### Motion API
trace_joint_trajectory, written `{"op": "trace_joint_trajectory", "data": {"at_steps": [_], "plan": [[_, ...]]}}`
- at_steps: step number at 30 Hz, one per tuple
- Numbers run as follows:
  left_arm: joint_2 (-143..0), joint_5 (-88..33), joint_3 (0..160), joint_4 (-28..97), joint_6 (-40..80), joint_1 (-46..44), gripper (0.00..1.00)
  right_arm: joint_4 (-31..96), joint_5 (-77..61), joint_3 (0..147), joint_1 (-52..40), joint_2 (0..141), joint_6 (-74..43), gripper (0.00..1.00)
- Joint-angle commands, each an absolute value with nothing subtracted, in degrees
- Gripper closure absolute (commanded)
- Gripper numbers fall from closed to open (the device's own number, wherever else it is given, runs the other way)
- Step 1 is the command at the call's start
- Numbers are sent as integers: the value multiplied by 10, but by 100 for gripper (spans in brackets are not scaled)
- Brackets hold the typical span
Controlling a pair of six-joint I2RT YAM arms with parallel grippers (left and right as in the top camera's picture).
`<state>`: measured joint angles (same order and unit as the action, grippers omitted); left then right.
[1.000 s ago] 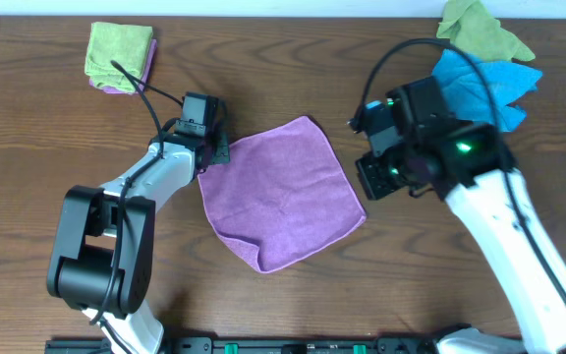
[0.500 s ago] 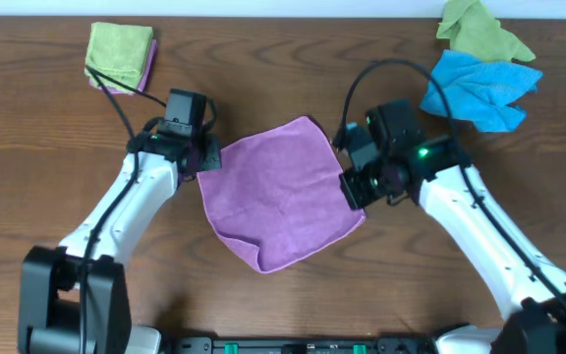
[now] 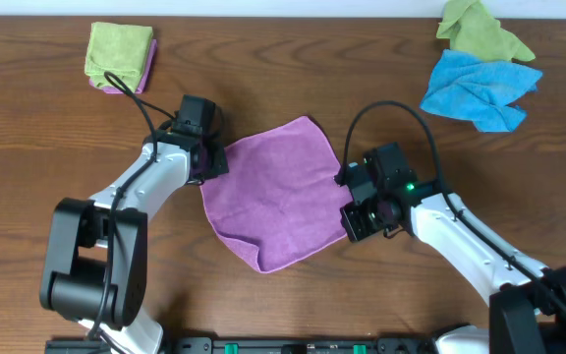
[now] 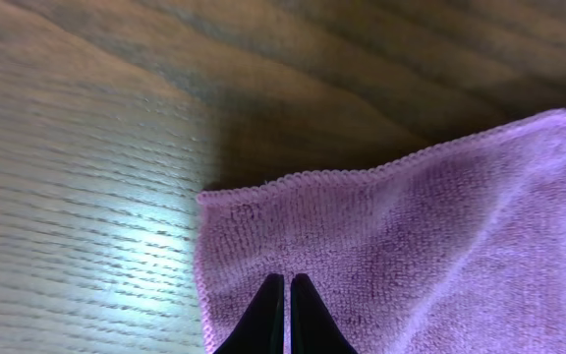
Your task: Fold the cloth
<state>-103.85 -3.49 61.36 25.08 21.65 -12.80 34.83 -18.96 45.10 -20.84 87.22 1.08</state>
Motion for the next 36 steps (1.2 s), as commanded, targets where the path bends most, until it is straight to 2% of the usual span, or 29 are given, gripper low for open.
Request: {"op": "trace_joint_trajectory", "data": {"at_steps": [1,12,20,36], "plan": [[-1055,-43,608,255,228,-128,95,330,-200,430,-215,874,-19,98],[-1099,-35,608,245,228,-128,94,304,-195,412,-222,884,-32,98],[-1118,-34,608,231,227,-128,95,276,-196,411,-237,966,-48,99],[-1124,18,613,145,162,-109,95,274,-221,411,-374,1000,-129,98]]}}
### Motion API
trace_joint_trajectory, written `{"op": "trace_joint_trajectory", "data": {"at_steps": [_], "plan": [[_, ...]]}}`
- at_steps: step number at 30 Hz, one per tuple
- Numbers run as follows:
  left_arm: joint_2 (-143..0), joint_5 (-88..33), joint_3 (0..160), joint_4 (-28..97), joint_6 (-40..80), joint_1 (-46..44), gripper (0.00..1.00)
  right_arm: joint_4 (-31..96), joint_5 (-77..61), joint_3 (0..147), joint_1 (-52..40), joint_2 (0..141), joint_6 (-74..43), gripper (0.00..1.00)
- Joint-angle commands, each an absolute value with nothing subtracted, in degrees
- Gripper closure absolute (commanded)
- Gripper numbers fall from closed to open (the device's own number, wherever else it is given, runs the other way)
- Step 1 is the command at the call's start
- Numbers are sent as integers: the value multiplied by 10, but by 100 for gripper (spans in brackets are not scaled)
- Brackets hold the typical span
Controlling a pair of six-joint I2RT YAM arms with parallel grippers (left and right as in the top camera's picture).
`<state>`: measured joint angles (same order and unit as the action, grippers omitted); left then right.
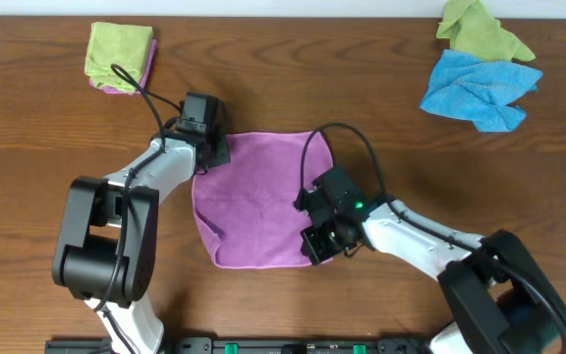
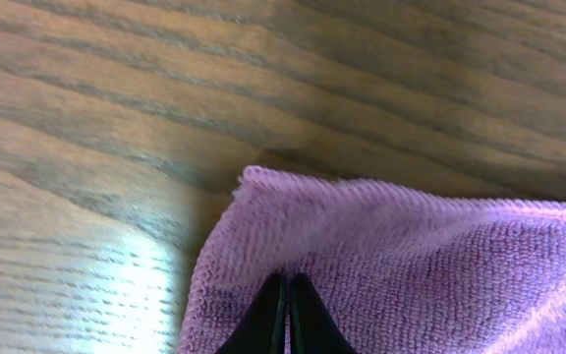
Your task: Fold the cloth
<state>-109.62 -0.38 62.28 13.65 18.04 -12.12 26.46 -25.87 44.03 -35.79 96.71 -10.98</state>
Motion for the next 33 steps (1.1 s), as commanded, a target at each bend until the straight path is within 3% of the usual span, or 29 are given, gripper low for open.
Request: {"op": "trace_joint_trajectory", "data": {"at_steps": [1,8,10,13,15,17,19,22,28,33], "plan": [[-1124,15,615,147,162,-109,95,271,-221,411,-373,1000,-131,98],[-1072,16,681,234,152,-109,94,268,-226,439,-356,992,-132,99],[-1042,25,701,256,152,-109,79,273,-226,453,-356,981,-132,98],[-994,46,719,279,152,-109,75,282,-225,474,-356,956,-130,99],[-959,47,721,305,152,-109,63,295,-225,487,-354,931,-130,98],[-931,41,721,350,153,-109,61,315,-225,500,-349,903,-130,64],[-907,22,721,429,156,-109,61,339,-225,510,-339,867,-131,36],[-901,-22,721,538,165,-109,62,383,-225,512,-319,809,-131,19],[-883,-89,660,608,149,-127,64,484,-235,502,-271,714,-126,20],[-847,-88,594,584,173,-185,57,517,-243,497,-264,670,-126,19]]}}
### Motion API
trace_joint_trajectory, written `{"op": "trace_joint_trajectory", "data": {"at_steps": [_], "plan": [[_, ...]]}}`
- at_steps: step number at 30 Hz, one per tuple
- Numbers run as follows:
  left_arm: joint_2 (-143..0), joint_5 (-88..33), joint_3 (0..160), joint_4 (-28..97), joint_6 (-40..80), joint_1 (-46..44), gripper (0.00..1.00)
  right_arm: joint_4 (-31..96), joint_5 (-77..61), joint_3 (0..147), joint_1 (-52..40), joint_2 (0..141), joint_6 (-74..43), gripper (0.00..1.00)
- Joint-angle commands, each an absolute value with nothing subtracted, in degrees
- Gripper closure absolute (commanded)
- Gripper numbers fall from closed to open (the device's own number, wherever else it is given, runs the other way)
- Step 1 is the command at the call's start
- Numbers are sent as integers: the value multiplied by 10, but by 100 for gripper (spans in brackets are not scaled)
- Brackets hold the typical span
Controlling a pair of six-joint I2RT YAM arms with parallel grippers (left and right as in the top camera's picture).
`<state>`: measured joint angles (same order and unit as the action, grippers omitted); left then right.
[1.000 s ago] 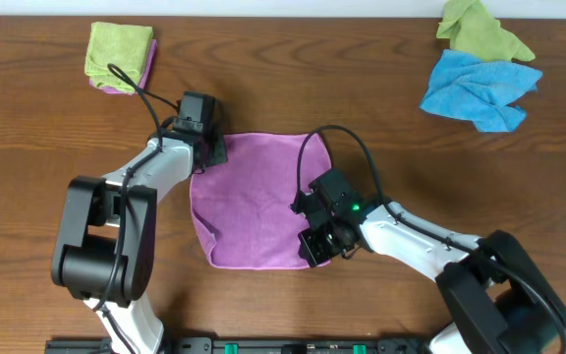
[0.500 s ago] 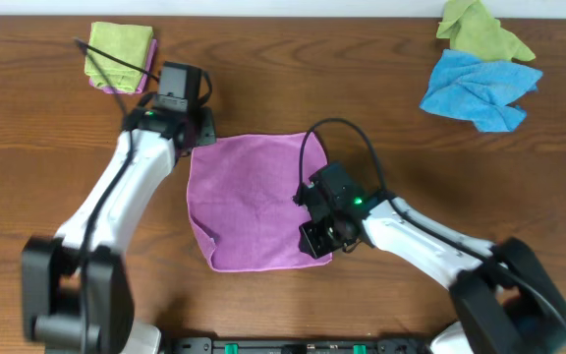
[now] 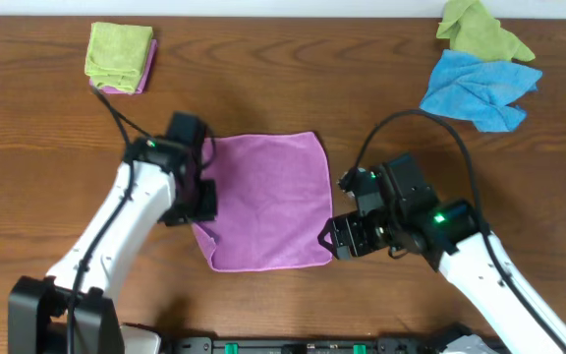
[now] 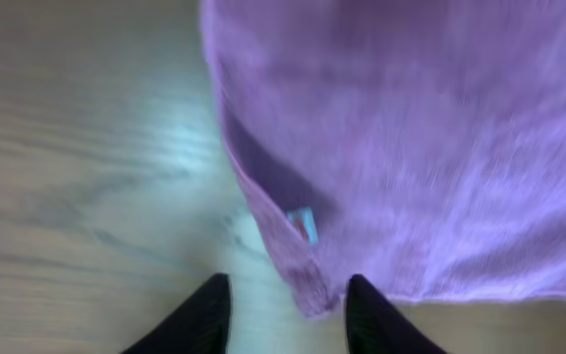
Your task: Fold the cloth
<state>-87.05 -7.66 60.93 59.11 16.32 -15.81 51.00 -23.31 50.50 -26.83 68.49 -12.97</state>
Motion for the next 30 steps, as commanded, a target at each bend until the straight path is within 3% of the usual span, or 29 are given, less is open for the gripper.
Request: {"op": "trace_joint_trajectory", "data": {"at_steps": [1,8,17,18,21,24,30], "plan": [[-844,-79,586,580,185,-204,56,524,-243,497,-264,668,-126,19],[-859,15,524,554,281,-294,50,544,-245,497,-264,667,-123,20],[-866,15,479,498,305,-299,50,551,-242,497,-264,668,-103,18],[-867,15,479,494,305,-299,52,551,-242,497,-264,668,-102,18],[-870,19,477,491,311,-299,77,552,-233,497,-263,668,-102,18],[-870,25,477,493,311,-299,94,553,-229,492,-249,668,-107,18],[-870,37,477,510,311,-299,94,554,-292,442,-206,668,-109,14]]}}
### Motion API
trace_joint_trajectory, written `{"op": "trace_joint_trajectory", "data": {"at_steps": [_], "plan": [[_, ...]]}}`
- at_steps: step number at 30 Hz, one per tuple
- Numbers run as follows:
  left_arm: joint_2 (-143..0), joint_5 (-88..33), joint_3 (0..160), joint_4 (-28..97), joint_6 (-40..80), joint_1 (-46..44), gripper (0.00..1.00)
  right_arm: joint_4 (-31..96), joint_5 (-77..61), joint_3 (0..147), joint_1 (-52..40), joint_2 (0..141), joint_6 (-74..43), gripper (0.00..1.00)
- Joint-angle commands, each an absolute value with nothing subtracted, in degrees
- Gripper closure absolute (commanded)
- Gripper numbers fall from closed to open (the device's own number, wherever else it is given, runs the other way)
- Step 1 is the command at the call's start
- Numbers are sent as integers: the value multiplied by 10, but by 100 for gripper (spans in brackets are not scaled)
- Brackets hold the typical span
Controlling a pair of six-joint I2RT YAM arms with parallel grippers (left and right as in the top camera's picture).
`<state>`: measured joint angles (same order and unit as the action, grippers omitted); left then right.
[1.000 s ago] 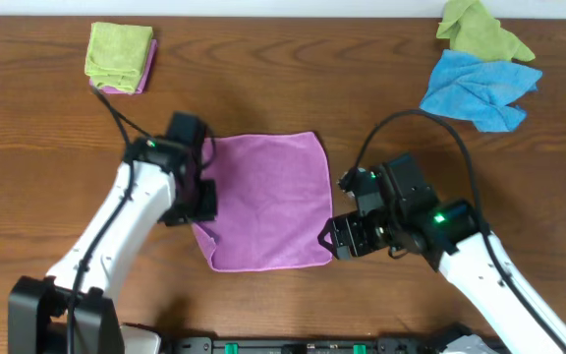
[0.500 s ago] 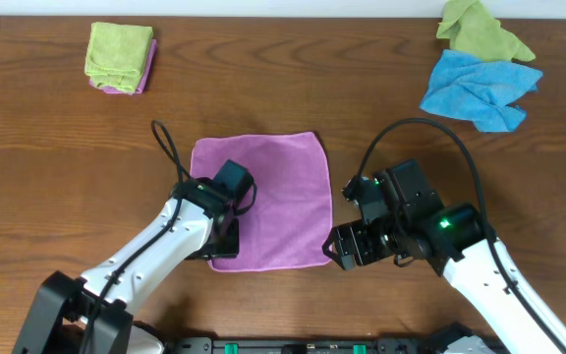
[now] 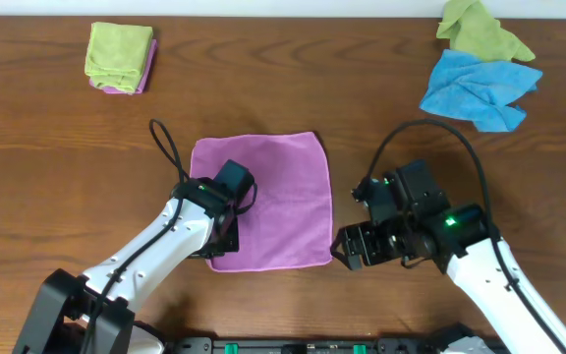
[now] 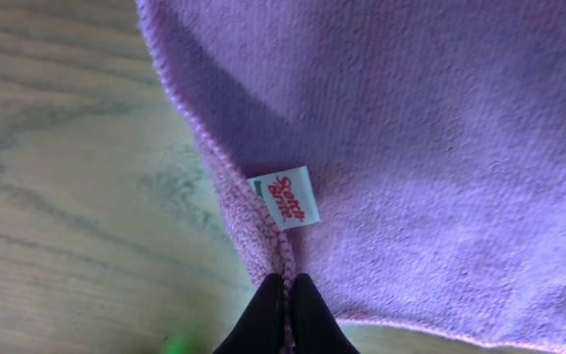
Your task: Fold the cloth
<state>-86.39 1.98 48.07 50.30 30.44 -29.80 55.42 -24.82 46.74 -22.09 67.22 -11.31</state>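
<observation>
The purple cloth [image 3: 268,197] lies flat and square in the middle of the table. A white label [image 4: 285,198] sits on its left edge near the near-left corner. In the overhead view my left gripper [image 3: 223,239] is at that corner. In the left wrist view my left gripper [image 4: 285,295] is shut, pinching the cloth's hem [image 4: 263,258] just below the label. My right gripper [image 3: 348,250] is low at the cloth's near-right corner, beside the edge; its jaws are too small to read.
A folded green cloth [image 3: 119,49] on a purple one lies at the far left. A crumpled green cloth [image 3: 480,29] and a blue cloth [image 3: 480,87] lie at the far right. Black cables loop above both arms.
My left gripper was open over the cloth's left edge; now it is nearer the front and shut on the hem by the label. The right gripper has barely shifted.
First the cloth lay turned like a diamond, my left gripper shut on its left corner and the right at its right corner. Then it lay squarer, both still on it. A second ago it lay square, left open. Now left pinches the near-left hem.
</observation>
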Motion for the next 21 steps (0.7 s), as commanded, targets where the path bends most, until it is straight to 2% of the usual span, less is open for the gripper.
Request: {"op": "trace_joint_trajectory", "data": {"at_steps": [1,5,8,21], "plan": [[-870,37,477,513,311,-299,94,546,-318,425,-203,668,-109,14],[-870,36,477,518,311,-299,94,499,-401,368,-202,668,-138,14],[-870,37,477,516,314,-299,94,437,-449,330,-203,668,-163,19],[-870,36,477,509,314,-299,94,305,-399,257,-203,721,-251,28]]}}
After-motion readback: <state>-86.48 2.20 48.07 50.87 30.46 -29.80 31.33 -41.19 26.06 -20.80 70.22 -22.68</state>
